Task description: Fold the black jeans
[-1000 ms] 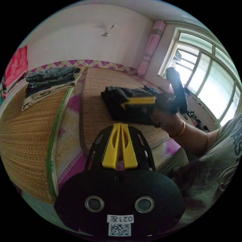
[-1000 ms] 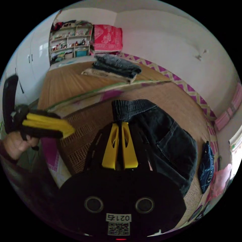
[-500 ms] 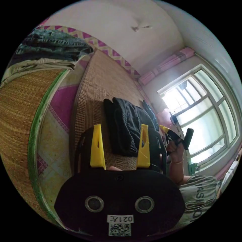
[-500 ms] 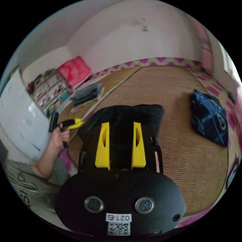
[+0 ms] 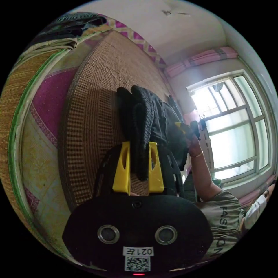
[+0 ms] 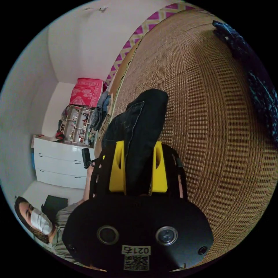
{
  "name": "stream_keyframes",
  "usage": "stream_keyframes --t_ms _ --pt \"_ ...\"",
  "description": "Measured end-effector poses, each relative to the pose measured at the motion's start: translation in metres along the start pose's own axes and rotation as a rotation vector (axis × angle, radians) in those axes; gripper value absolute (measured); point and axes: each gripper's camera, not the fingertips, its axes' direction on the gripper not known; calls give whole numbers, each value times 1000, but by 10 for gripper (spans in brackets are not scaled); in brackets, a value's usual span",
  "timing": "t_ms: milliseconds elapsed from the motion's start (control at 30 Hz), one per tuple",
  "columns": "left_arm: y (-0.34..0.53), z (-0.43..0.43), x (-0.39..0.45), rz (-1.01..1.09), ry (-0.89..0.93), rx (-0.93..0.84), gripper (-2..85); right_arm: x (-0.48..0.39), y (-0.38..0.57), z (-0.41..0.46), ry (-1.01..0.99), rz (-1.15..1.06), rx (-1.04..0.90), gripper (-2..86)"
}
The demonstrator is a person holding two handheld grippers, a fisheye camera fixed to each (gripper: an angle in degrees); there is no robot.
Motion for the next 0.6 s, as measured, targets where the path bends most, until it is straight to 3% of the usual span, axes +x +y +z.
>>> stream_keyframes --t_ms 267,467,600 --pt "9 -54 14 88 42 147 57 -88 -15 -11 114 -271 5 67" --pt "-4 -181 34 203 -6 356 57 -225 -84 23 104 -516 -7 65" --pt "-26 -279 28 212 -129 505 58 -330 -172 98 48 -651 -46 67"
